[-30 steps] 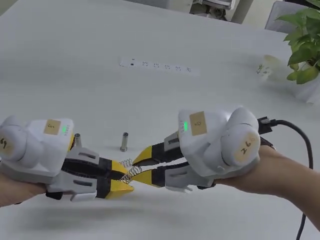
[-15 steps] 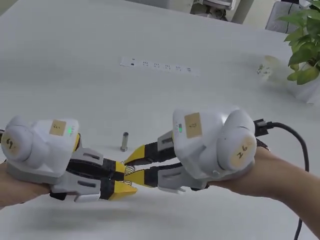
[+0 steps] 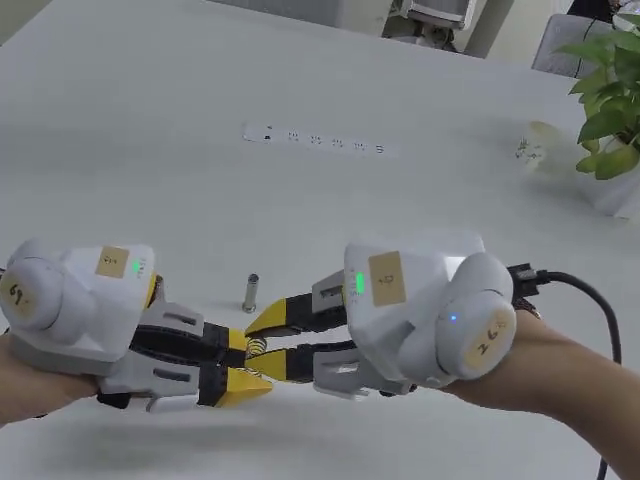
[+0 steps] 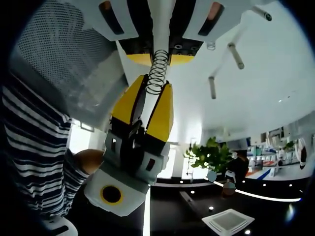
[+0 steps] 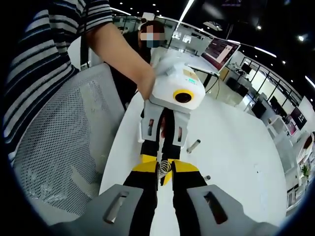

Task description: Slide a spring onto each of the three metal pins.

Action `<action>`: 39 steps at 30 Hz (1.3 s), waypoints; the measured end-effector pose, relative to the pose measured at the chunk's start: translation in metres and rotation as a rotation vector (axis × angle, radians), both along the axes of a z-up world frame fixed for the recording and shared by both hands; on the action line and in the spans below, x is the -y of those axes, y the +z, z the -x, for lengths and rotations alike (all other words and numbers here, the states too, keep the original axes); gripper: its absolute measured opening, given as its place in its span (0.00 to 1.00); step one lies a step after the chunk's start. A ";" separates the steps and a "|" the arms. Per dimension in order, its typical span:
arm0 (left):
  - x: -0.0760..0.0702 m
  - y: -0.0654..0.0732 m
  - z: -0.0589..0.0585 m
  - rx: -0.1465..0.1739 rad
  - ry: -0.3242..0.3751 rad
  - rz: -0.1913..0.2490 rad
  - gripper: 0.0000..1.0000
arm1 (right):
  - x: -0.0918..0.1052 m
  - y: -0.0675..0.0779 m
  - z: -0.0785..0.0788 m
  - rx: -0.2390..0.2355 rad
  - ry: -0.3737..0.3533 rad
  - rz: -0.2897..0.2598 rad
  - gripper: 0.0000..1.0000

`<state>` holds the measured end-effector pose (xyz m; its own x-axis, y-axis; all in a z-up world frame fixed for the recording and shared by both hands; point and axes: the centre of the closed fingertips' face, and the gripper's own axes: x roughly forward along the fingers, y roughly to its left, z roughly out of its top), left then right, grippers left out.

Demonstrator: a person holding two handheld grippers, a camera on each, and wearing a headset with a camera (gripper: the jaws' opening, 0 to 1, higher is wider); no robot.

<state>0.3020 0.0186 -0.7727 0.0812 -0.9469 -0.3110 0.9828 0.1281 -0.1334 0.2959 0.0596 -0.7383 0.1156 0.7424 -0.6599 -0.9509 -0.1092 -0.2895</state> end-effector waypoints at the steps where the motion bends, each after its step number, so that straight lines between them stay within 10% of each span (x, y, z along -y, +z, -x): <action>1: 0.000 0.000 -0.001 -0.002 0.004 0.001 0.03 | 0.000 0.000 0.000 0.001 0.001 0.000 0.08; 39: -0.010 0.006 -0.008 -0.039 0.069 0.024 0.16 | -0.004 0.006 -0.003 0.033 0.004 0.005 0.08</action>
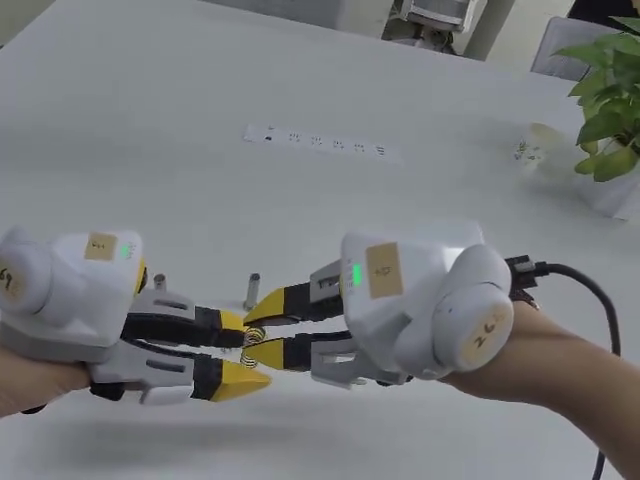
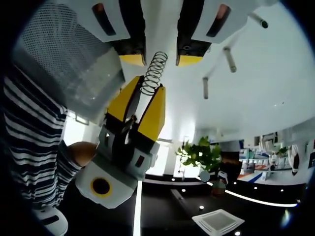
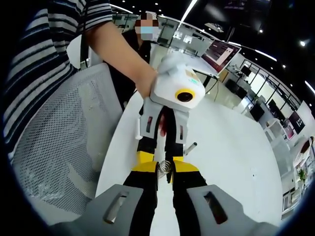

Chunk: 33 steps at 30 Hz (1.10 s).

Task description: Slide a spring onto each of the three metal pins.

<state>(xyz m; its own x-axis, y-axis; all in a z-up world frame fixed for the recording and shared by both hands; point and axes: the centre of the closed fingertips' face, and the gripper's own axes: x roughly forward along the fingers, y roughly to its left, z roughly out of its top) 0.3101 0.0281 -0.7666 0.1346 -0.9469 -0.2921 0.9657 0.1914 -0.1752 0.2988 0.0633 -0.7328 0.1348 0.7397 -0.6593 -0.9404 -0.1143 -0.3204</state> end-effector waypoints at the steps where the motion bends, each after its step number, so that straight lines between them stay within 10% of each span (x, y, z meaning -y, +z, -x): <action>1: -0.001 0.000 0.000 0.001 0.003 -0.001 0.17 | 0.000 0.000 0.000 -0.001 -0.001 -0.001 0.08; 33: -0.040 0.000 0.002 -0.015 0.110 -0.008 0.53 | 0.008 0.000 -0.008 0.030 -0.036 0.013 0.08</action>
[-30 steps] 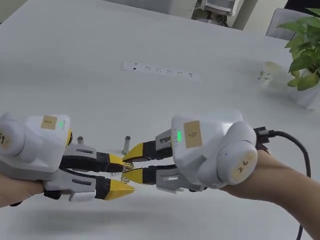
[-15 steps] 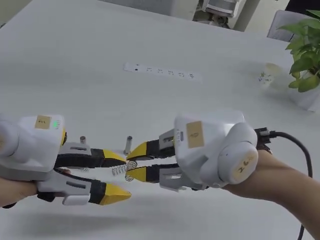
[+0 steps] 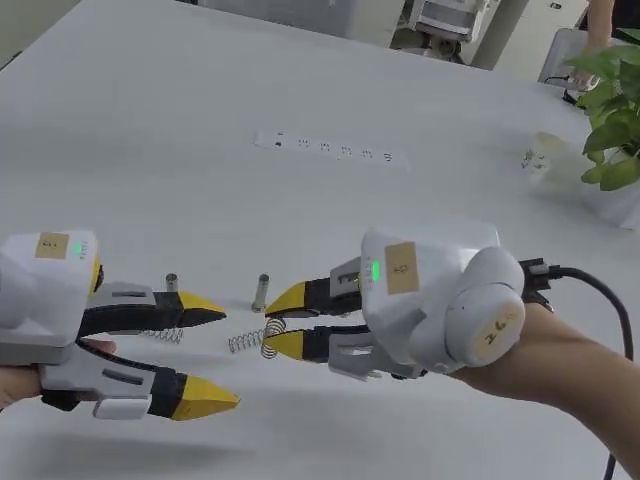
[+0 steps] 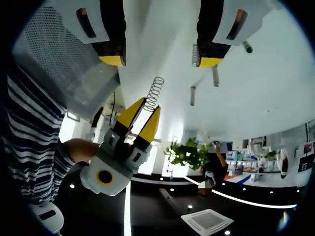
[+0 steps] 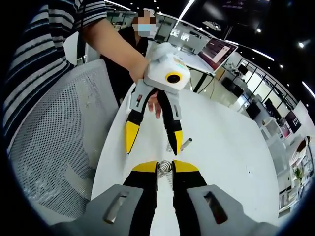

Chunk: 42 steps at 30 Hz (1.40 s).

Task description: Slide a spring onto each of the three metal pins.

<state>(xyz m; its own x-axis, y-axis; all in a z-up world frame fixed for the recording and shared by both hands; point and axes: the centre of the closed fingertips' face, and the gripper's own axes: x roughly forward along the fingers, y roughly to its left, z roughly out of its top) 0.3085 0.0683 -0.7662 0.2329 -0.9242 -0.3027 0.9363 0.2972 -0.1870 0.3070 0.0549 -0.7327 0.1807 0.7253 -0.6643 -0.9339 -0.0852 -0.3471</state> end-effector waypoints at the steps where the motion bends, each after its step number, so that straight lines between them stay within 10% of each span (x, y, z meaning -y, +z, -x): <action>1: -0.002 0.000 0.000 0.001 0.007 0.001 0.56 | 0.001 -0.001 -0.001 0.000 -0.003 0.001 0.08; 26: -0.057 0.001 -0.019 0.022 0.218 0.007 0.98 | 0.011 -0.004 -0.009 0.008 -0.038 0.006 0.08; 42: -0.075 -0.009 -0.029 0.033 0.293 -0.020 0.98 | 0.025 -0.011 -0.018 -0.003 -0.085 0.015 0.08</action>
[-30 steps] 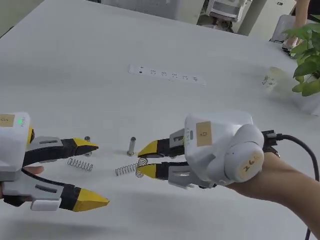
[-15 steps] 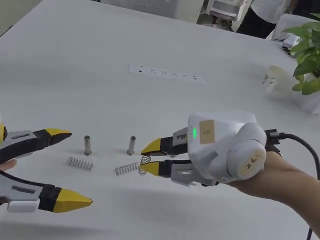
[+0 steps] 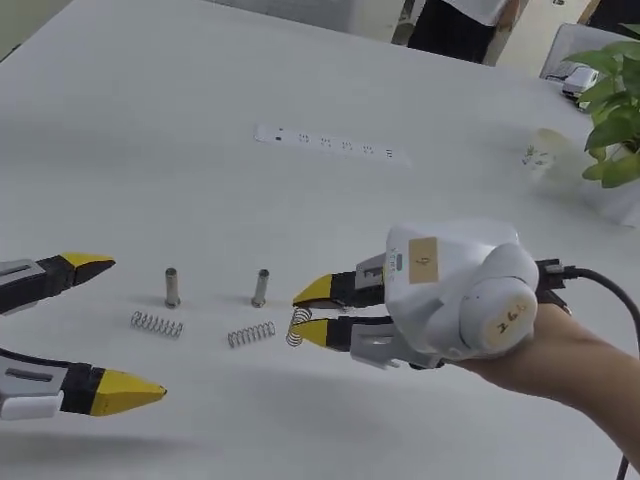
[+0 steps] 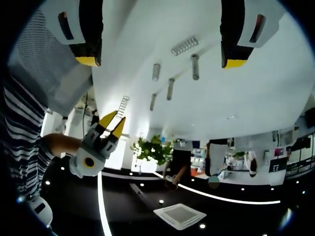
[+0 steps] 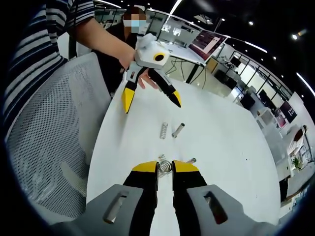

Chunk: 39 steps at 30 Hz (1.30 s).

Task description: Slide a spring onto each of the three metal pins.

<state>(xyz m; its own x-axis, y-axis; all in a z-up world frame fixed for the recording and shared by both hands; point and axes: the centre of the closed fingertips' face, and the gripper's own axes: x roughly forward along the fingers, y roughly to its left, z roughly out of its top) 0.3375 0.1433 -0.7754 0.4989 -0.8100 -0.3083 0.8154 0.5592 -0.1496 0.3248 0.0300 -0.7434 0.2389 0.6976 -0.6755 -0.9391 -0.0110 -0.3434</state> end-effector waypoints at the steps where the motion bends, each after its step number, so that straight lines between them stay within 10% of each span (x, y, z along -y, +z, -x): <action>1: 0.000 0.000 0.000 -0.002 0.002 0.002 0.98 | 0.002 -0.001 -0.002 0.000 -0.005 0.002 0.08; 27: -0.012 0.002 -0.004 -0.003 0.069 0.033 0.98 | 0.074 0.001 -0.097 -0.041 -0.361 -0.071 0.08; 39: -0.020 0.003 -0.005 0.004 0.101 0.032 0.98 | 0.073 -0.009 -0.107 -0.054 -0.400 -0.068 0.08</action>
